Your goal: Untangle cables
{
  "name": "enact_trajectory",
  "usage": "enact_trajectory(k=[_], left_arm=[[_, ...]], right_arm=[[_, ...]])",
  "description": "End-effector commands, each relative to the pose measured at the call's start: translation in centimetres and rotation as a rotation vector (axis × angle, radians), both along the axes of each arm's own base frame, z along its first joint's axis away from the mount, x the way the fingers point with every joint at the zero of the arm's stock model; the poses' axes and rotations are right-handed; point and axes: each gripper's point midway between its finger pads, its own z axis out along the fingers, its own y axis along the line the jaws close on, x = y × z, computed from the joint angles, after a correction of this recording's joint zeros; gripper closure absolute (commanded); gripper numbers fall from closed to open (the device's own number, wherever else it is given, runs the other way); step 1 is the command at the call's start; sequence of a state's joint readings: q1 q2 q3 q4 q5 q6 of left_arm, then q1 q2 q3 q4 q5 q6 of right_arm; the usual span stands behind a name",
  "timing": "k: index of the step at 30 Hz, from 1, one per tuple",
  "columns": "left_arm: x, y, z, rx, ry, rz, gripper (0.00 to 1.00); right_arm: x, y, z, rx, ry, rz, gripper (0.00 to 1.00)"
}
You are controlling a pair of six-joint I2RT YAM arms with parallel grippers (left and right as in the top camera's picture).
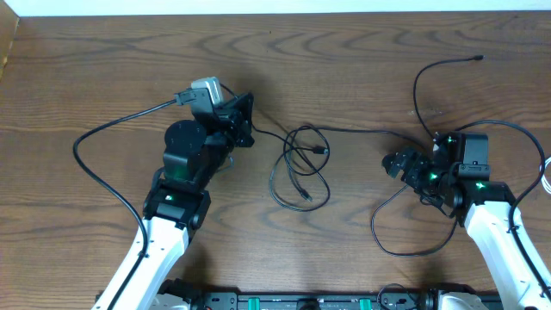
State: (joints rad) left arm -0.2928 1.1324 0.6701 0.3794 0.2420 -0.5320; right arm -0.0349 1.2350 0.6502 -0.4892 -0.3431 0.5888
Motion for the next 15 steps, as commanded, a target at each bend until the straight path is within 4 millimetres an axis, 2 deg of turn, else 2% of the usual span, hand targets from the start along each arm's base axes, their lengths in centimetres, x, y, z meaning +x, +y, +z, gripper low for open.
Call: enact_trajectory(k=[1,8,15], left_arm=[[0.4,-1.4,0.1,-0.062,0.018,-0.027,0.92],[0.0,-5.1,-3.1,-0.035,0.093,-0.11,0.92],[-0.2,-5.8,-4.1,-0.024,0.122,-0.127,0.92]], right_arm=[[-0.3,0.1,-0.2,0.0,0.006,0.002,0.01],[-0.3,0.1,-0.2,0.0,0.006,0.002,0.01],[-0.3,0.1,-0.2,0.0,0.006,0.002,0.01]])
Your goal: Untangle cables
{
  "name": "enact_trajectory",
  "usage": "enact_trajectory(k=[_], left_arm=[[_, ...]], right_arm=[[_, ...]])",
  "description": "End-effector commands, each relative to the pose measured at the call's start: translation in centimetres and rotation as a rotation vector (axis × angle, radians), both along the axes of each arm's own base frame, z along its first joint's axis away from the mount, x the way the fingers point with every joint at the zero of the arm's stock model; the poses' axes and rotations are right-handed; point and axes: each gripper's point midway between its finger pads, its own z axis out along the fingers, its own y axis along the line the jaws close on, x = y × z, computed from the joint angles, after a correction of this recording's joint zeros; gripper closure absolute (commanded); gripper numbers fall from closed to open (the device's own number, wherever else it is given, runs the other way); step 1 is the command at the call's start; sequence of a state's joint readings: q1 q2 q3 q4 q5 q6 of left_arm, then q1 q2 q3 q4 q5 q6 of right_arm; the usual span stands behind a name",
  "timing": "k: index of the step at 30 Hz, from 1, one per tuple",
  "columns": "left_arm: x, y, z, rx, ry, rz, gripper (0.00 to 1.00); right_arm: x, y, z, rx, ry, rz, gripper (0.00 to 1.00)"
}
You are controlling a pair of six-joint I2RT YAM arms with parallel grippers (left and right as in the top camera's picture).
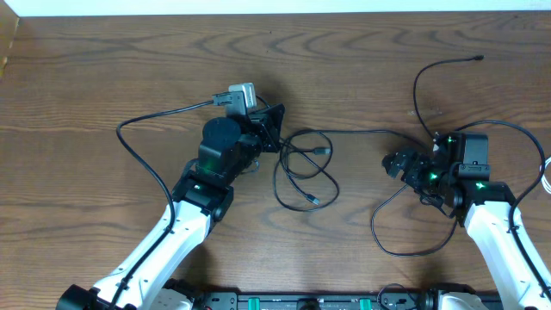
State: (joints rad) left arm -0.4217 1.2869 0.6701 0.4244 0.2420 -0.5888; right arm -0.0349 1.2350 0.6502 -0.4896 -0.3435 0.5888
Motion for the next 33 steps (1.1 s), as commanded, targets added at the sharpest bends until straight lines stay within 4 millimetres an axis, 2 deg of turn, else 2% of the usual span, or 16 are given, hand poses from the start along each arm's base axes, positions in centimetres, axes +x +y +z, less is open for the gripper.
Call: enact_trajectory(k=[1,10,13,14,16,18,21,29,33], left_arm=[[0.0,-0.3,0.7,-0.014,-0.006,-0.01,0.92],[-1.4,-1.4,-0.7,-0.012,0.062,-0.104,0.92],[-2.4,-2.0,-1.2,-0.027,0.104,-0.178,0.92],[-2.7,-2.1,-1.5,-0.03,0.122,-0.197,0.92],[-3.4,-1.9,-2.4,-0.021,0.17,-0.228,0.92],[-4.0,-1.8,-3.2,0.013,0.183,-0.264,0.92],[-4.5,-1.5,-4.3,0.055,0.209,-0.281,0.92],[-4.6,-1.4,-4.5,0.084,0.193,-0.295,0.92],[-4.1,-1.4,-3.7,0.119,0.108,-0.313,0.92]], right_arm=[[-0.3,0.1,-0.2,0.0,0.006,0.002,0.01],[-0.3,0.1,-0.2,0.0,0.006,0.002,0.01],[-0.3,0.1,-0.2,0.0,0.006,0.002,0.01],[0.1,-0.6,-0.3,-0.042,-0.008,-0.012,0.01],[1.2,-4.5,-0.4,-0.256,-0.051,-0.102,0.01],[1.3,-7.0,-0.3,-0.381,-0.05,-0.175,0.01],[1.0,-8.9,-0.1,-0.476,-0.04,-0.229,0.01],[1.3,-8.8,0.0,-0.469,-0.052,-0.228,0.01],[2.0,-6.2,0.1,-0.33,-0.081,-0.164,0.01]])
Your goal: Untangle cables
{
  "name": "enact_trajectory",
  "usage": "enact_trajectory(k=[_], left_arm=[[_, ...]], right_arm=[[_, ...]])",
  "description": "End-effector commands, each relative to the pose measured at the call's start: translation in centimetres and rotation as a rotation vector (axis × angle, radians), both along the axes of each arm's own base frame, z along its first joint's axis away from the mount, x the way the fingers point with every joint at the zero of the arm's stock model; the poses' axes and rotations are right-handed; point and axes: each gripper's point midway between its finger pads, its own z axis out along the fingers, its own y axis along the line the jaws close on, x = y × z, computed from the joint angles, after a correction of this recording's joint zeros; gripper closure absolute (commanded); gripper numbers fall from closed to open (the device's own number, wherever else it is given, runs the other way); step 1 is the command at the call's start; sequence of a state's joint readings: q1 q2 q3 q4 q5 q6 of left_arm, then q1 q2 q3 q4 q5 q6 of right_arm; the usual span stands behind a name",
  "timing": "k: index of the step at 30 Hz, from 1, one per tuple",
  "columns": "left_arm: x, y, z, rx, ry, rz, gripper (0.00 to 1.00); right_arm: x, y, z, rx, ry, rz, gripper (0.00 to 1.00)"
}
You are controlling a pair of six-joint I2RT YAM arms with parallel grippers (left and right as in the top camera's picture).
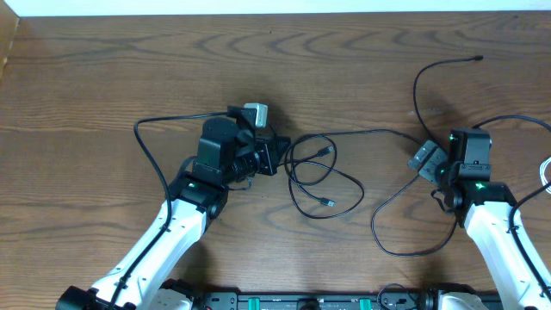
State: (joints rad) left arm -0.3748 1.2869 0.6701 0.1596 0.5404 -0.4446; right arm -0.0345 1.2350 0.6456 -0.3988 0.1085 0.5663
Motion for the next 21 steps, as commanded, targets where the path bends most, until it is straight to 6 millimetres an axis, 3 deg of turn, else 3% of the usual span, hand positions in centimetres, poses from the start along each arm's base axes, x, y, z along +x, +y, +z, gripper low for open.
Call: enact_trajectory(k=[1,6,10,13,16,17,21], left_arm=[[0.7,-0.1,1.6,0.009,-0.101,-0.034,0.92],[1.7,0.6,2.9,-0.009,-0.158,-0.007,0.92],[1.9,1.0,2.6,-0.003,-0.144,0.005,0.92],[1.5,1.1,1.9,0.007,-0.113,0.004,0.92],[1.3,1.2,1.4,0.017,-0.087,0.004,0.92],[1.2,1.2,1.3,0.018,-0.085,0.004,0.92],[1.3,1.2,1.4,0.017,-0.088,0.004,0.92]], right_arm=[[0.1,2.2,0.0,0.114,-0.011,0.059,0.01],[-0.6,7.7,0.6,0.453,0.012,0.13,0.01],[-0.7,11.1,2.2,0.619,-0.007,0.252,0.01],[-0.4,12.2,2.9,0.689,-0.012,0.216,0.14],[0.2,13.9,3.7,0.713,-0.043,0.249,0.17],[0.5,15.8,4.6,0.718,-0.077,0.309,0.18],[0.4,18.7,5.1,0.694,-0.1,0.347,0.2]])
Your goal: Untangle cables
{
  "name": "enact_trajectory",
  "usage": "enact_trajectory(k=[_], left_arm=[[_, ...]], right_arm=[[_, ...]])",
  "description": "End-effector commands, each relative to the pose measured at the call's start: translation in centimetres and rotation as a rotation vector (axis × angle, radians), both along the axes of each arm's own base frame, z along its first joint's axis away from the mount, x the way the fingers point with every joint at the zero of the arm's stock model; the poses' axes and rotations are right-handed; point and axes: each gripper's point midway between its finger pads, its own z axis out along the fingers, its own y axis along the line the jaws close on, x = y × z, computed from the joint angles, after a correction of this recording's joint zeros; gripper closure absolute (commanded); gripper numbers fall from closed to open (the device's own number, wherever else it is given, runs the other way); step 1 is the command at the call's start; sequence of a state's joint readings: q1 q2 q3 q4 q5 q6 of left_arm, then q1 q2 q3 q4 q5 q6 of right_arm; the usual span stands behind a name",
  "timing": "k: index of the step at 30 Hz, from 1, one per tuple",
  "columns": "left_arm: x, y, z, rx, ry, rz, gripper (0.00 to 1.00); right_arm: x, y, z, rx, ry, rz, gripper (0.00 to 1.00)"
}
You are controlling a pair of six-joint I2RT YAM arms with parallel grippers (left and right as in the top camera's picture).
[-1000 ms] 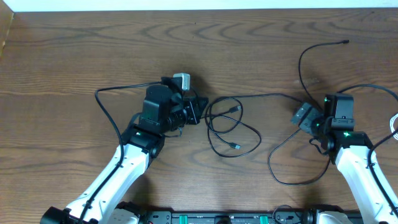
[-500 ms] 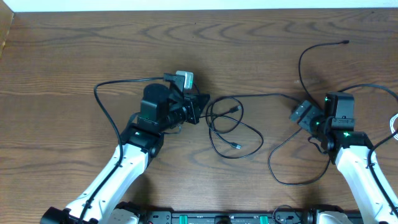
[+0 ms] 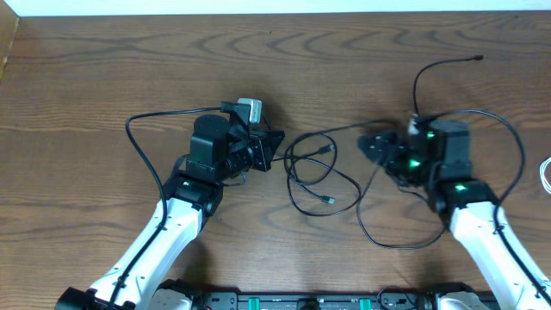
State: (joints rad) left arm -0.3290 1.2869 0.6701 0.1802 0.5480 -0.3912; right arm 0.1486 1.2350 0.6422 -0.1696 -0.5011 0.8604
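Note:
A thin black cable [image 3: 312,172] lies in tangled loops at the middle of the table, with one plug [image 3: 325,150] inside the loops and another [image 3: 328,201] at their lower edge. My left gripper [image 3: 274,151] is at the left side of the loops, shut on a strand there. A strand runs right from the loops to my right gripper [image 3: 372,144], which appears shut on it. From there the cable drops into a wide loop [image 3: 387,239] near the front. Another black strand rises to a free tip [image 3: 478,58] at the back right.
The left wrist camera's lead [image 3: 142,146] arcs out to the left of the left arm. A similar lead [image 3: 516,146] arcs around the right arm. A white cord [image 3: 545,175] shows at the right edge. The brown wooden table [image 3: 103,60] has its far edge at the top.
My right gripper has moved left, from about the right arm's base line to close beside the tangle, and the front loop shifted left with it. The left gripper stayed put by the loops.
At first my left gripper sat well left of the tangle with a strand stretched to it, and the right gripper was at the right. The left gripper then stood against the loops, which spread wider. The right gripper later turned, and now is near the tangle.

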Motion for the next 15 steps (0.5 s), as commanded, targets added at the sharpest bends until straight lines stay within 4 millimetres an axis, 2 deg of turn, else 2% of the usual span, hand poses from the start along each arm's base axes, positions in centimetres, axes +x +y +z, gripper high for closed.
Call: enact_trajectory(k=[1,4,9,15], left_arm=[[0.2,-0.1,0.9,-0.002,-0.031,-0.012,0.92],[0.0,-0.1,0.8,-0.002,-0.022,-0.017,0.92],[-1.6,-1.6,1.3,-0.062,0.0,-0.13,0.92],[-2.0,-1.9,1.7,-0.081,-0.004,-0.162,0.92]], right_arm=[[-0.9,3.2,0.0,0.01,0.026,0.006,0.2],[-1.3,4.2,-0.4,-0.047,0.012,-0.002,0.2],[-2.0,5.8,-0.4,-0.085,-0.013,0.027,0.22],[-1.5,6.5,0.5,-0.066,-0.061,0.036,0.25]])
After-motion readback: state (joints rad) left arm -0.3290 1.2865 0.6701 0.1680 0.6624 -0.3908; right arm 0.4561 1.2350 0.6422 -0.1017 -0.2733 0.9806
